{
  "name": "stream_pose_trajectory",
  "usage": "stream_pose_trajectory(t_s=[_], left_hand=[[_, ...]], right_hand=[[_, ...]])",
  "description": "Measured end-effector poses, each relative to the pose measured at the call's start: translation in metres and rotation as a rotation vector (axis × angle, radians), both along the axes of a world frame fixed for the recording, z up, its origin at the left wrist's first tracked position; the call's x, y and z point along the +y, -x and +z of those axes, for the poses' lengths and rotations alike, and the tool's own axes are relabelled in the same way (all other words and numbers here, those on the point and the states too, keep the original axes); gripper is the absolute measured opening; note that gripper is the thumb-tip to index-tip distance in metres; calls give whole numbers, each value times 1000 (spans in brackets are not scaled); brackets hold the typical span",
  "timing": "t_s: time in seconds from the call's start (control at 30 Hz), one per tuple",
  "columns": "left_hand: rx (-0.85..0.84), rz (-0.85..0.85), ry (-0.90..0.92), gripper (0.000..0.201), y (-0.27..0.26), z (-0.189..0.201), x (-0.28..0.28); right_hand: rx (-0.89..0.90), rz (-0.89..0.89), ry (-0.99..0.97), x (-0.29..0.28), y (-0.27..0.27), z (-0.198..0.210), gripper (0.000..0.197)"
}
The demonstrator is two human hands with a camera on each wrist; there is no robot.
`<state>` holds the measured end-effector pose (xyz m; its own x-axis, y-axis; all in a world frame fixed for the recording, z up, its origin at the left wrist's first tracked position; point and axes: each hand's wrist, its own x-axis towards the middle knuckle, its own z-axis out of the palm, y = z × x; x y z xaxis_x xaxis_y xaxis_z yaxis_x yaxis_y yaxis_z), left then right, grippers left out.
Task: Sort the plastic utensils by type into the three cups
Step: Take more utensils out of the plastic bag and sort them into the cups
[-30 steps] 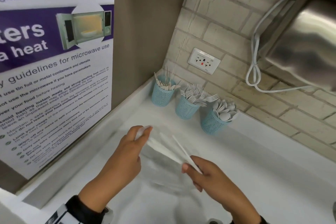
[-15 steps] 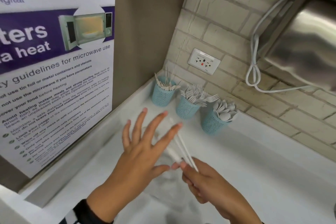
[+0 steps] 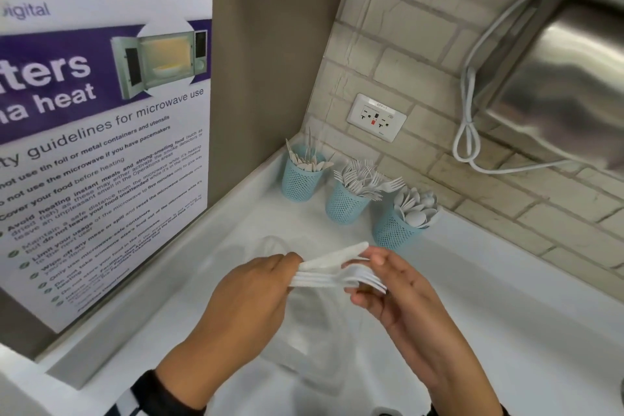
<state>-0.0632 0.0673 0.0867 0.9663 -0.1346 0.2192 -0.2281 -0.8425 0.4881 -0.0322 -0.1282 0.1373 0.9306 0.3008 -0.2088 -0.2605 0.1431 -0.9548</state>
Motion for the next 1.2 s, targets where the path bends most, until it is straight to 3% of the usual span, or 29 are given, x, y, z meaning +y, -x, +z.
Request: stream_pose_trajectory(t_s=[0.07,0.2,0.3,0.4,0.5,0.77,1.0,1.2], left_hand=[[75,38,30,7,-1,3,-1],[51,33,92,21,-3,0,-5],[171,-40,199,23,-2,6,-6],[256,-101,464,27,0,7,-9],[279,-97,648,32,1,6,-11],[242,6,759,32,-4,5,-4],[300,175,967,48,-5,8,-4],[335,171,1041,31,-7,10,-3]], right_hand=[[-33,-26,-25,-1,-2,-2,73],[-93,-1,85,5,1,-4,79],[-117,-45,136,12,-1,-8,53],[-167,-125,138,15,-6,-8,28],[-212,-174,164,15,-11,-8,23],[-208,-295,64,7,-21,-11,8],[-179,-343,-3,8,-24,-9,10],[-61,-341,-89,14,-31,-3,19]])
